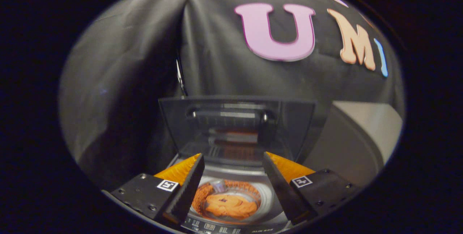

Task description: Put the clothes into the washing machine and then close the washing machine lid.

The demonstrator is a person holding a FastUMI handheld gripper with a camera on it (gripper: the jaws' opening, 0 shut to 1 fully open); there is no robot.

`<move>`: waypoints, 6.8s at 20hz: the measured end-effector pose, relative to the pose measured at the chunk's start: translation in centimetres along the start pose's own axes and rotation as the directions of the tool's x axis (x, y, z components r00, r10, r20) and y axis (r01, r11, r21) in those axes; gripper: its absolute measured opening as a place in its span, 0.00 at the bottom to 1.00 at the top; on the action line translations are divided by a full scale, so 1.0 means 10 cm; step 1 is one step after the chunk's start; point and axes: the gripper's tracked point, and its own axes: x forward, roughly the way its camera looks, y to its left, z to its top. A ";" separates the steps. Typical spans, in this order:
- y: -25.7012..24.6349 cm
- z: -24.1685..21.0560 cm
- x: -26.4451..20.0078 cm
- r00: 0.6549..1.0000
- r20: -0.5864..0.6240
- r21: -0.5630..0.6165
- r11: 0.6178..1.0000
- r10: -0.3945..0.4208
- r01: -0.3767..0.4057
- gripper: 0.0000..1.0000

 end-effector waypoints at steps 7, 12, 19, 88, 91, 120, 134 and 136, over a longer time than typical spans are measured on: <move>0.02 0.91 0.18 0.966 0.253 0.090 0.995 -0.061 0.039 0.97; -0.05 1.05 0.73 0.951 0.298 -0.020 0.996 -0.082 0.092 0.96; -0.13 0.72 1.25 0.953 0.283 0.075 0.993 -0.108 0.091 0.97; 0.51 -0.08 0.19 0.971 0.229 -0.091 0.991 -0.073 0.096 0.96; 0.53 -0.14 0.05 0.978 0.197 -0.048 0.996 -0.070 0.080 0.96; 0.19 0.35 -2.20 0.943 0.333 -0.030 0.999 -0.011 0.023 0.96; -0.83 0.28 -2.99 0.936 0.338 0.117 0.991 -0.100 0.064 0.96; -0.97 0.19 -3.09 0.943 0.306 0.169 0.982 -0.128 0.078 0.96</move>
